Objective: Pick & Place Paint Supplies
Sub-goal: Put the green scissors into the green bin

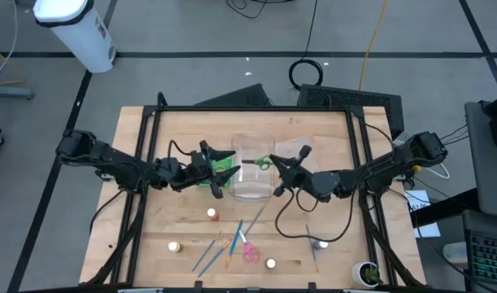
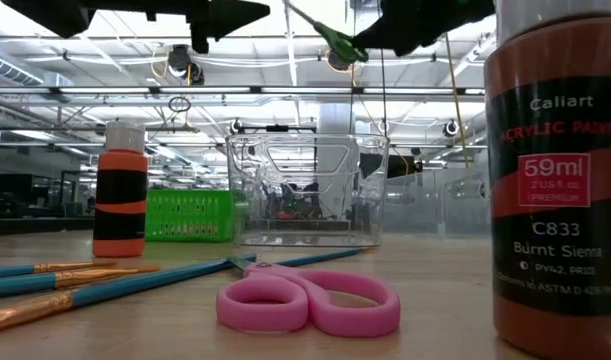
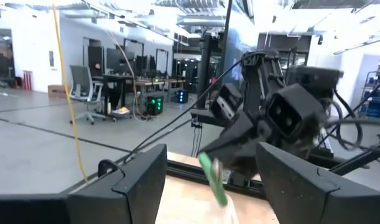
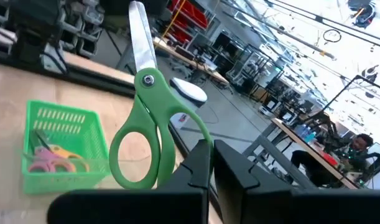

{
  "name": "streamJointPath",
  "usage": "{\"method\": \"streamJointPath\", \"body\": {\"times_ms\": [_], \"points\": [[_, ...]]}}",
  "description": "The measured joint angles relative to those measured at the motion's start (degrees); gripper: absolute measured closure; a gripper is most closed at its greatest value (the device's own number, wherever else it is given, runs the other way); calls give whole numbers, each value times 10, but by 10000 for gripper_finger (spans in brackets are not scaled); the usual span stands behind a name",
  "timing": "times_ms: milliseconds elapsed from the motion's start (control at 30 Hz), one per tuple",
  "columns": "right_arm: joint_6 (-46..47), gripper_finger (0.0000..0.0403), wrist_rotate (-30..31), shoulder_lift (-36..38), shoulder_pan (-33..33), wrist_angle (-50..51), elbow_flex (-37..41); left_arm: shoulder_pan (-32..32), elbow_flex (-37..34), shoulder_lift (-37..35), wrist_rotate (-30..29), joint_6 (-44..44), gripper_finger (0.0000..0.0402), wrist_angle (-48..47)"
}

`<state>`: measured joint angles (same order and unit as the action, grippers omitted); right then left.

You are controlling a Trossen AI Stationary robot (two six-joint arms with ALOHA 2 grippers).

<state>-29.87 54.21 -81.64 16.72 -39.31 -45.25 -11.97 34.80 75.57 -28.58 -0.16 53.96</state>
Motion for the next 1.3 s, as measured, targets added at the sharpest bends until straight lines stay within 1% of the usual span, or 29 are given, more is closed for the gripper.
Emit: {"method": "streamJointPath", "body": {"times_ms": [133, 333, 633, 700, 867, 1033, 1100, 1167, 1300], "points": [[0, 403, 0, -23, -6, -13, 0, 1, 26, 0, -3, -5, 146, -66], [0, 403, -1, -31, -9, -20, 0, 1, 53, 0, -40, -44, 146, -187], [0, 403, -1, -31, -5, -12, 0, 25, 58, 0, -43, -117, 146, -225], [0, 403, -1, -31, -5, -9, 0, 30, 58, 0, -28, -127, 146, -226], [0, 403, -2, -31, -5, -10, 0, 47, 58, 0, 38, -155, 147, -229], [0, 403, -2, -31, -5, -9, 0, 59, 58, 0, 76, -161, 147, -233], [0, 403, -2, -31, -5, -9, 0, 64, 58, 0, 80, -171, 155, -244], [0, 403, -2, -31, -5, -7, 0, 67, 58, 0, 81, -180, 173, -253], [0, 403, -2, -31, -5, -6, 0, 71, 58, 0, 84, -191, 237, -257]]}}
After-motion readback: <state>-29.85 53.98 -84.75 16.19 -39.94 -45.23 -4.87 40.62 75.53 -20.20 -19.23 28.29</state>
